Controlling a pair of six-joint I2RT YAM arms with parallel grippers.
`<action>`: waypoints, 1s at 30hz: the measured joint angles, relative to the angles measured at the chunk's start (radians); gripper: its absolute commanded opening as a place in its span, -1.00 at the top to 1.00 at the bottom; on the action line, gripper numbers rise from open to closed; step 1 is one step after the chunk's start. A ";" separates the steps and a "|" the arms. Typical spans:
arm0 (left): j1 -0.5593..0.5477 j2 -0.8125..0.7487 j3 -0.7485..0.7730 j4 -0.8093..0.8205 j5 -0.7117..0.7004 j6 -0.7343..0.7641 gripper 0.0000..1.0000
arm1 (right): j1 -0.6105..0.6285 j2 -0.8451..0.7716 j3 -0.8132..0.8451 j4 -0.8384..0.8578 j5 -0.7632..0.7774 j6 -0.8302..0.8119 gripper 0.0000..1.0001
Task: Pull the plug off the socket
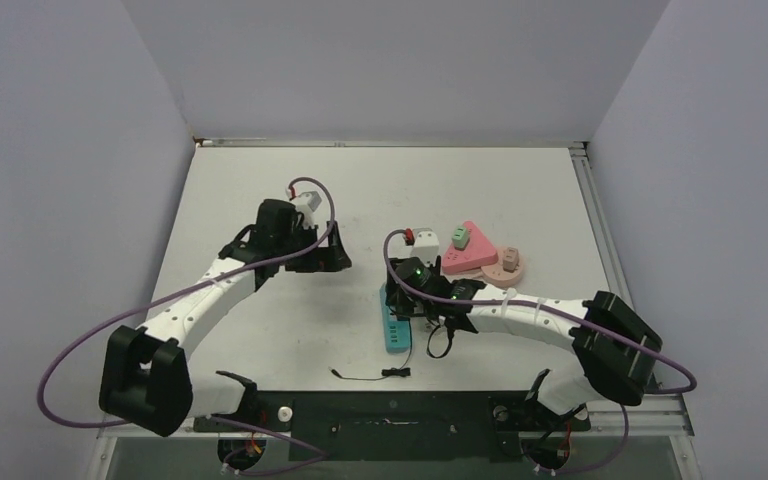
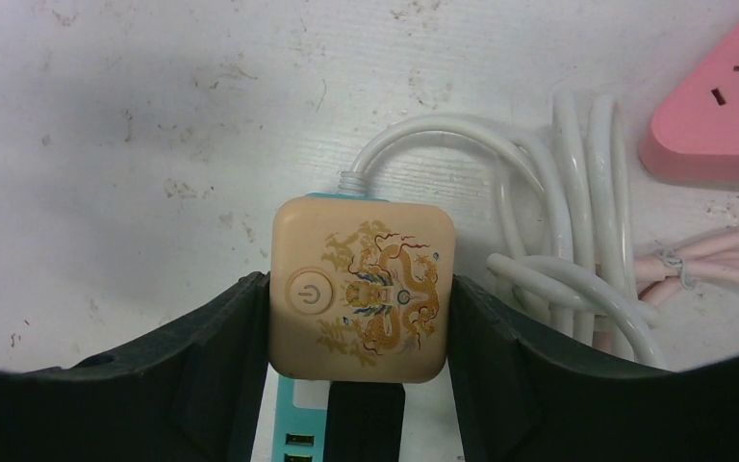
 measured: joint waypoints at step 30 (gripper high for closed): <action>-0.269 0.422 -0.048 0.194 0.365 -0.275 -0.32 | -0.041 -0.146 -0.148 0.072 0.024 0.154 0.89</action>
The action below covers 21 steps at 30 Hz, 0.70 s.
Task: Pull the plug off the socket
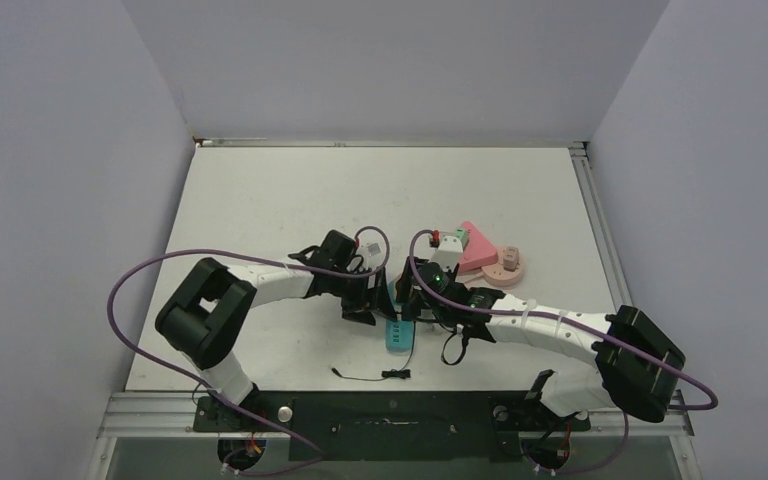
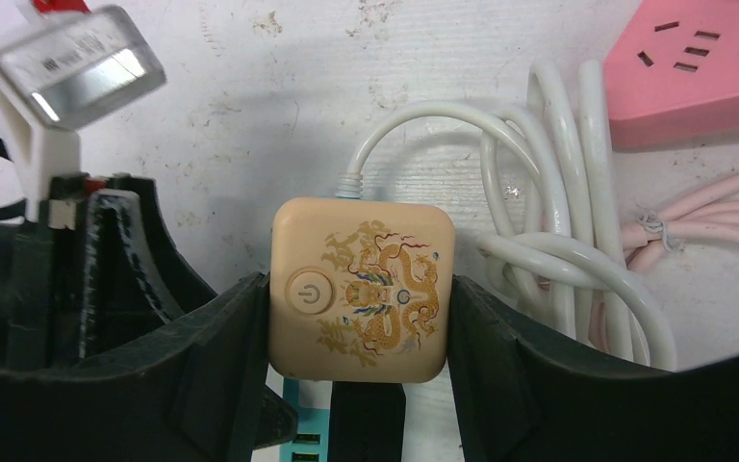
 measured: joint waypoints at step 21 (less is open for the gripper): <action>-0.037 0.081 -0.034 0.132 0.120 -0.122 0.63 | 0.000 0.000 -0.016 0.002 0.010 0.029 0.89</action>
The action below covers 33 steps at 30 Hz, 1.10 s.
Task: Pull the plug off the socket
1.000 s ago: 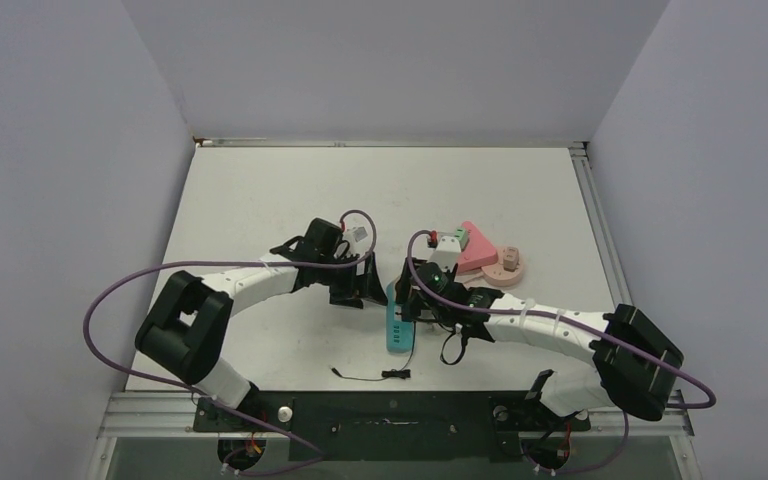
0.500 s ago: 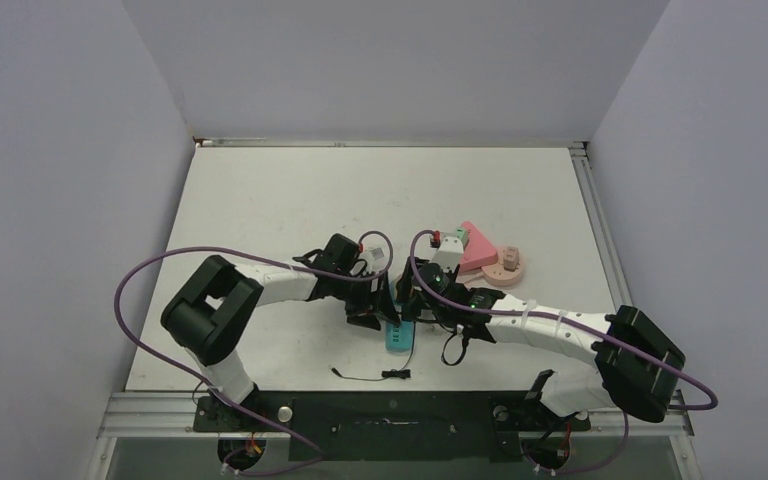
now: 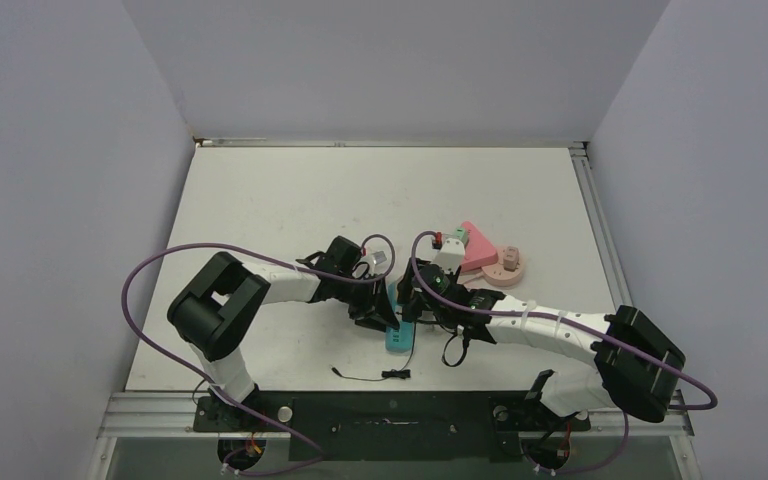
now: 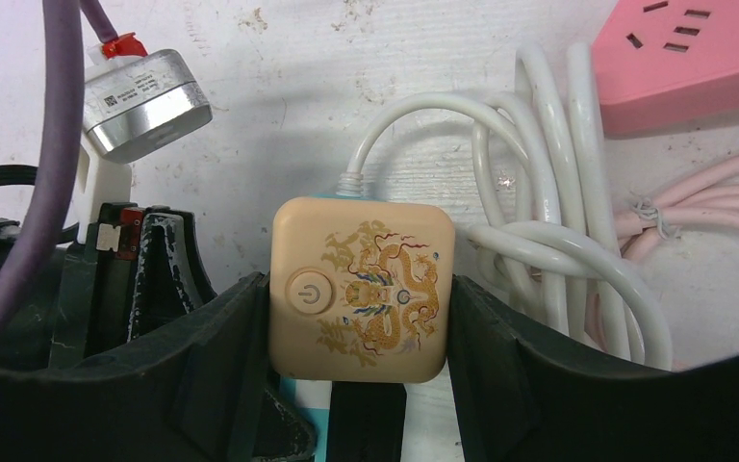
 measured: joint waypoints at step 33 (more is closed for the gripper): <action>0.001 0.016 0.020 -0.020 0.003 0.012 1.00 | -0.074 -0.035 -0.078 0.097 -0.083 0.065 0.89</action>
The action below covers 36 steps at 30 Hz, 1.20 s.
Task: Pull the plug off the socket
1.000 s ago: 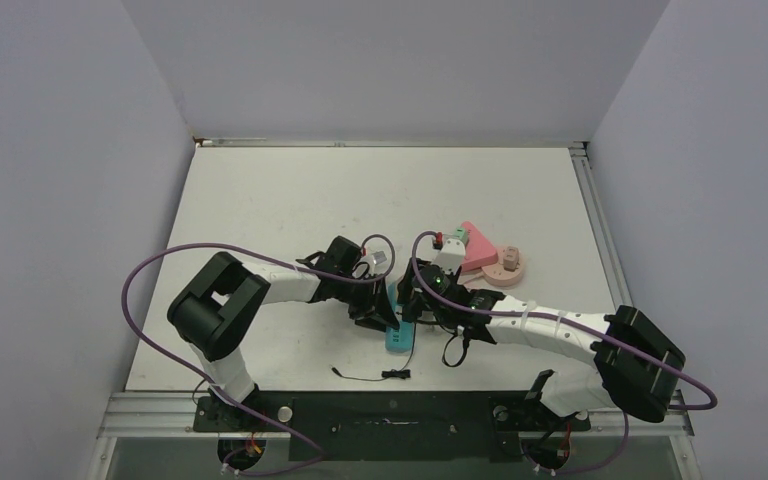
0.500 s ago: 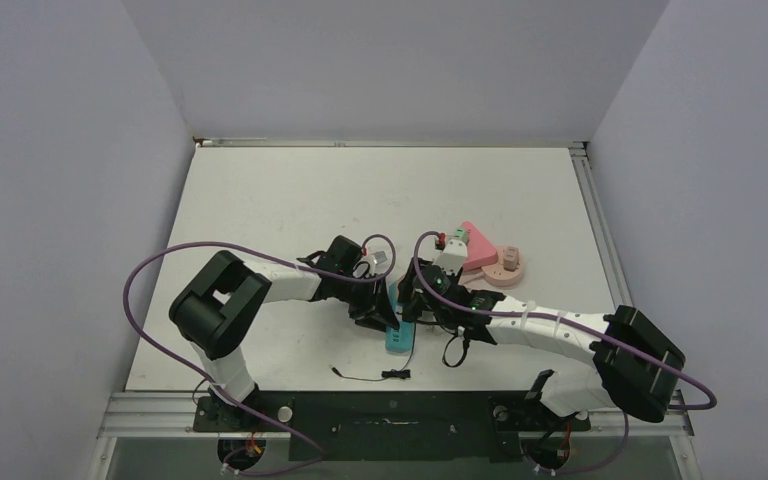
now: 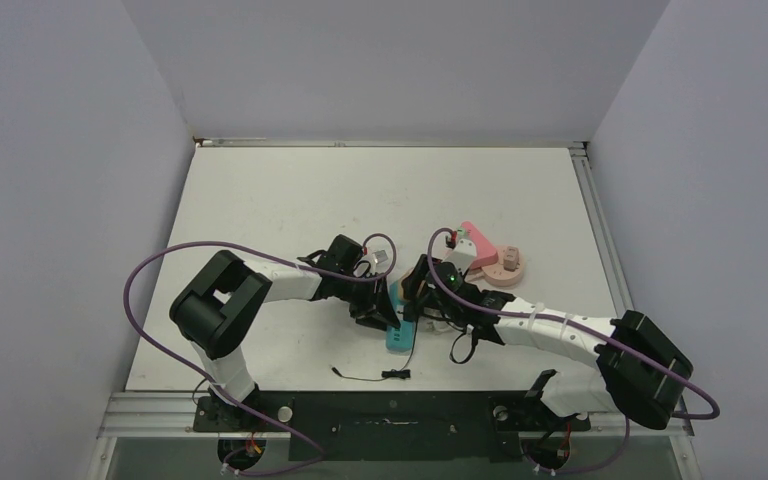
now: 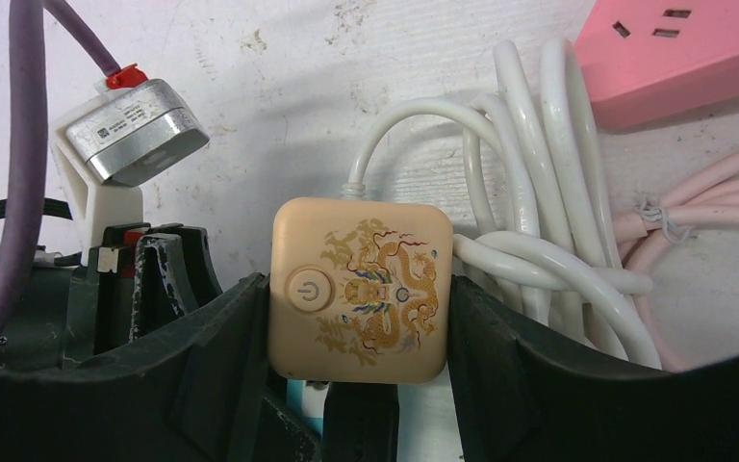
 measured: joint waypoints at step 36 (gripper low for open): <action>0.008 0.014 0.014 -0.018 0.016 0.026 1.00 | 0.154 0.042 0.102 -0.156 0.258 -0.024 0.89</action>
